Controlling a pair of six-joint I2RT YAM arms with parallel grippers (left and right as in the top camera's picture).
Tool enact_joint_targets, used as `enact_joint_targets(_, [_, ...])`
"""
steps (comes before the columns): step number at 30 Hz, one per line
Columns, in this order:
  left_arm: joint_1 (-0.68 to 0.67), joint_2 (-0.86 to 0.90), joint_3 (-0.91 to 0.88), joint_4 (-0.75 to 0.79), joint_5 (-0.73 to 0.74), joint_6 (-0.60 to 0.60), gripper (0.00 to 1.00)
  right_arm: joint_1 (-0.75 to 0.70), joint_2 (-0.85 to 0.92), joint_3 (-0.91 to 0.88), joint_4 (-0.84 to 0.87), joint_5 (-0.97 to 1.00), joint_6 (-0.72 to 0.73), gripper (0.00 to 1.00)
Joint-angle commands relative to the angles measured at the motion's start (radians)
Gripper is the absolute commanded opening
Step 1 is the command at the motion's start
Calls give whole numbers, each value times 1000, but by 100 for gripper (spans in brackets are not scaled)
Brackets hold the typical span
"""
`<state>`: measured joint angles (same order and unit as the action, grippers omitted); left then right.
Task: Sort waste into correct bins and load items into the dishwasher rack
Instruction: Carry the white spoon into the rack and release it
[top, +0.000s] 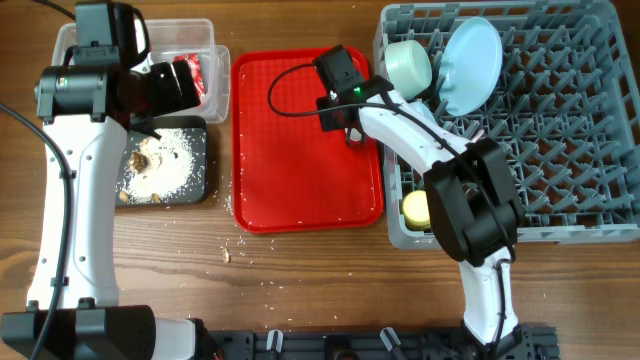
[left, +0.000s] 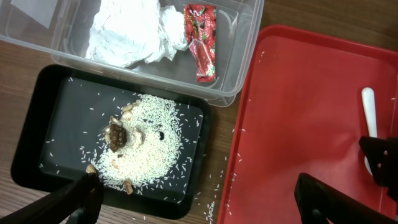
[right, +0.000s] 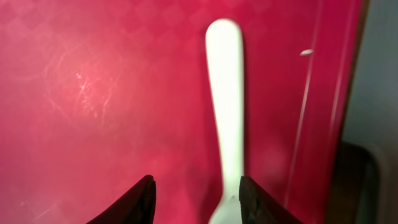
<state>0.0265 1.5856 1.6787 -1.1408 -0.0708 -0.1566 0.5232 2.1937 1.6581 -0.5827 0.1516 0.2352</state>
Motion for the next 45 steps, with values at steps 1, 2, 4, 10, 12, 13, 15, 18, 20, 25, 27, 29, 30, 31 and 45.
enact_joint_targets(1, [4,0,10,3,-10,-13,100,-21,11,17,14,62,-26,41])
enact_joint_targets(2, [4,0,10,3,-9,-13,100,-32,27,17,22,61,-26,40])
enact_joint_targets(4, [4,0,10,3,-9,-13,100,-47,50,17,27,48,-25,39])
enact_joint_targets(10, [4,0,10,3,-9,-13,100,-55,92,17,32,-90,-25,31])
enact_joint_targets(12, [4,0,10,3,-9,-13,100,-55,107,17,18,-164,-24,27])
enact_joint_targets(13, [4,0,10,3,-10,-13,100,-55,110,17,8,-185,-22,25])
enact_joint_targets(15, [4,0,10,3,-10,-13,100,-54,111,16,0,-205,-19,18])
enact_joint_targets(18, [4,0,10,3,-10,-13,100,-48,111,16,-14,-213,5,5])
enact_joint_targets(20, [4,0,10,3,-9,-13,100,-48,108,17,-21,-251,6,4])
enact_joint_targets(25, [4,0,10,3,-9,-13,100,-48,-34,18,-73,-327,37,4])
enact_joint_targets(27, [4,0,10,3,-9,-13,100,-49,-154,18,-113,-333,37,4])
enact_joint_targets(29, [4,0,10,3,-10,-13,100,-53,-303,18,-180,-320,37,4])
enact_joint_targets(30, [4,0,10,3,-9,-13,100,-62,-394,18,-230,-281,47,4])
enact_joint_targets(31, [4,0,10,3,-10,-13,100,-72,-459,18,-276,-238,72,4])
enact_joint_targets(45, [4,0,10,3,-9,-13,100,-376,-707,-256,-668,107,710,4])
